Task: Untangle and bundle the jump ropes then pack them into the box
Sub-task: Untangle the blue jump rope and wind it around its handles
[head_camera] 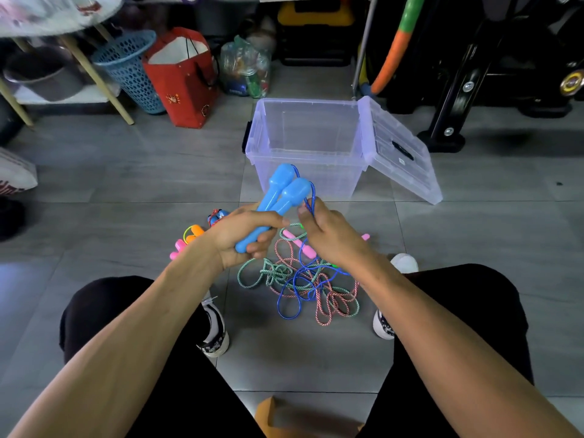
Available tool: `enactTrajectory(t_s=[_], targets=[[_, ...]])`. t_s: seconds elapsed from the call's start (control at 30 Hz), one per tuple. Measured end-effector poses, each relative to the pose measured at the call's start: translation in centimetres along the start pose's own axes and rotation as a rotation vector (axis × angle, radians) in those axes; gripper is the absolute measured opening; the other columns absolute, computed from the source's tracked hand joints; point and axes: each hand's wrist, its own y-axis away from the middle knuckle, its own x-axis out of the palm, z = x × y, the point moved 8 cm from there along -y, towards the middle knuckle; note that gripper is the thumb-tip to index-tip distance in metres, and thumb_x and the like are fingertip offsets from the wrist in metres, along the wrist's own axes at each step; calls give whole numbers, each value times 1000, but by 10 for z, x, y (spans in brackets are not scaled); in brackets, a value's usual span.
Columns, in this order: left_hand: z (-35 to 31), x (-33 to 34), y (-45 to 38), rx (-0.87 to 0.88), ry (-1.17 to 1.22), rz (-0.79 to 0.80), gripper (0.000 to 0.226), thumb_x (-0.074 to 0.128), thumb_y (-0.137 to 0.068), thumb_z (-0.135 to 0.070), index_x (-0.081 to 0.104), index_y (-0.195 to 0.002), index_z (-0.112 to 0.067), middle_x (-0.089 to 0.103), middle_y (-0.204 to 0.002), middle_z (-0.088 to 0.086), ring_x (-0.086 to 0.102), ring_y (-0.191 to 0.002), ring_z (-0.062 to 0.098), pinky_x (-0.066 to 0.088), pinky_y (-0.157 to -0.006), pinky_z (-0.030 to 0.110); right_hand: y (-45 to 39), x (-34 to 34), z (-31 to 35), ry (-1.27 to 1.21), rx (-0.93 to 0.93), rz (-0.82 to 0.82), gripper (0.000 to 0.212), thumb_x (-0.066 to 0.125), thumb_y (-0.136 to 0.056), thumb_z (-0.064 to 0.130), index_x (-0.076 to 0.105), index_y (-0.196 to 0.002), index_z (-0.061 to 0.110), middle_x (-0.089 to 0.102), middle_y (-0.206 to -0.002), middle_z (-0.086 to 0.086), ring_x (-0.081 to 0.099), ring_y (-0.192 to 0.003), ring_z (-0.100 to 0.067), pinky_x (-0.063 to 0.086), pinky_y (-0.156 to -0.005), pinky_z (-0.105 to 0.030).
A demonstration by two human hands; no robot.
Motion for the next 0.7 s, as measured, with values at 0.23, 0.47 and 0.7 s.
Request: enactTrajectory(t_s=[0.23,0.47,0.7], targets=[[-1,-7,-6,-39,253,-110,11,60,-90,-18,50,-93,-19,33,-45,-5,23,-29,5,22,-35,17,-1,-9,3,-9,-91,-188,28,37,-102,21,46,-79,8,58,-73,-15,51,-71,-32,40,-66,-39],[-3,0,-11,-65,269,-114,10,58,-92,-19,49,-92,-20,34,-46,-6,23,-31,4,23,-36,16,-5,-5,-13,-29,15,-264,33,53,-93,11,43,-62,7,43,-55,-7,37,-55,-20,32,-56,-37],[-1,-14,-25,38,-476,-237,17,68,-82,-7,53,-83,-14,45,-51,5,38,-34,16,33,-38,20,1,20,7,655,-129,206,12,49,-91,8,59,-98,6,58,-92,-12,55,-77,-31,34,-61,-34]])
